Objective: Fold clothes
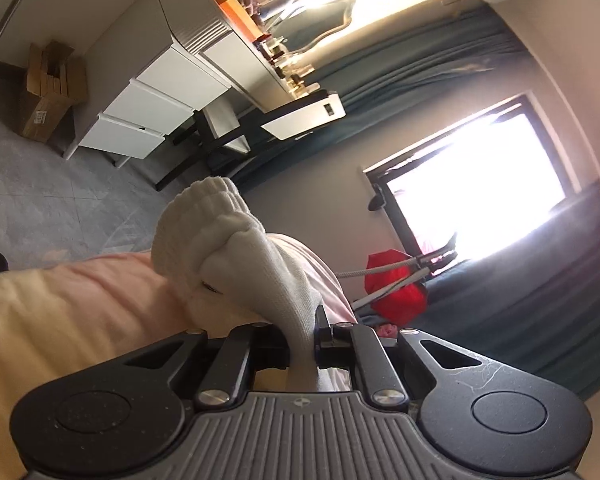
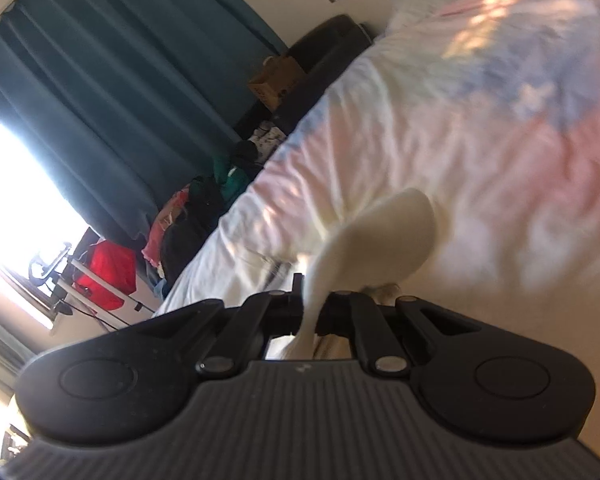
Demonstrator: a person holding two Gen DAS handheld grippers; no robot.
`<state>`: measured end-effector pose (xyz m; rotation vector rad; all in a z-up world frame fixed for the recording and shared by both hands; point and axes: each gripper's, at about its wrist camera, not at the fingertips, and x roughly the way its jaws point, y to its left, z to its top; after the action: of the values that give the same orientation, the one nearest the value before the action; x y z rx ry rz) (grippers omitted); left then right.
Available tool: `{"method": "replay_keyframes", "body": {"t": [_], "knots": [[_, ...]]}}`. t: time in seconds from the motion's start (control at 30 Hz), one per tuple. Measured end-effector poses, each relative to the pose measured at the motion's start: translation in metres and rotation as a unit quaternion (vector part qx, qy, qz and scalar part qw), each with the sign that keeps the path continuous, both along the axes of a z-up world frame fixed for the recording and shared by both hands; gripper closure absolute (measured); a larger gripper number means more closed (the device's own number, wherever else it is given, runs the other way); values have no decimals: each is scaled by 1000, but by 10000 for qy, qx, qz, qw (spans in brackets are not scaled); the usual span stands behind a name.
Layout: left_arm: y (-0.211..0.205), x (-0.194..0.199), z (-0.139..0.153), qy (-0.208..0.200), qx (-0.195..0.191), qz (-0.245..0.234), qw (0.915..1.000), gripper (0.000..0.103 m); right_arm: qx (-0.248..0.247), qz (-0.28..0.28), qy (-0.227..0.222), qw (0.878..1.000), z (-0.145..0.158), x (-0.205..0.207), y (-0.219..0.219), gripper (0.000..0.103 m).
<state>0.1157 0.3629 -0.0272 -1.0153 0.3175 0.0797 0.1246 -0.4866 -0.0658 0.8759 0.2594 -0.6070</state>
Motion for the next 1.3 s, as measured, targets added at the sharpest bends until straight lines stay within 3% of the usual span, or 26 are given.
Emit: {"method": "replay_keyframes", "body": {"t": [0.13, 0.2, 0.3, 0.43, 0.53, 0.67, 0.73, 0.77, 0.8, 0.83, 0.87, 1.0, 1.13, 1.3], "knots": [[-11, 78, 24, 44, 285, -62, 9996, 93, -280, -1, 189, 9994, 6, 88, -11, 97], [-17, 126, 26, 130, 205, -12, 9997, 93, -420, -2, 283, 9987, 9, 132, -17, 97], [-28, 201, 19, 525, 329, 121, 9980, 93, -593, -14, 466, 9971, 9, 197, -24, 97], [-42, 291, -8, 1126, 949, 91, 9891, 92, -667, -85, 1015, 9926, -24, 276, -30, 97], [-49, 337, -37, 1638, 1119, -24, 9801, 92, -794, -74, 1376, 9873, -53, 304, -35, 97], [-52, 359, -61, 1865, 1272, -144, 9741, 87, -932, 3, 1594, 9828, -76, 318, -37, 86], [-51, 360, -62, 1836, 1270, -234, 9745, 79, -1030, 111, 1590, 9818, -78, 317, -36, 78], [-50, 355, -61, 1813, 1286, -261, 9746, 75, -1039, 164, 1562, 9821, -78, 315, -35, 68], [-50, 350, -59, 1789, 1309, -285, 9747, 60, -995, 183, 1479, 9838, -75, 308, -36, 55], [-49, 344, -58, 1765, 1333, -308, 9747, 46, -936, 173, 1364, 9861, -70, 300, -37, 48], [-48, 338, -56, 1742, 1356, -331, 9748, 46, -879, 172, 1189, 9889, -65, 290, -37, 43], [-45, 298, -46, 1504, 1214, -527, 9797, 43, -711, 160, 417, 9965, -40, 239, -26, 43], [-45, 246, -41, 1386, 921, -529, 9846, 36, -435, 180, 272, 9985, -32, 186, -4, 43], [-42, 188, -46, 1338, 442, -511, 9887, 34, 683, 136, 180, 9974, -60, 118, 7, 41]]}}
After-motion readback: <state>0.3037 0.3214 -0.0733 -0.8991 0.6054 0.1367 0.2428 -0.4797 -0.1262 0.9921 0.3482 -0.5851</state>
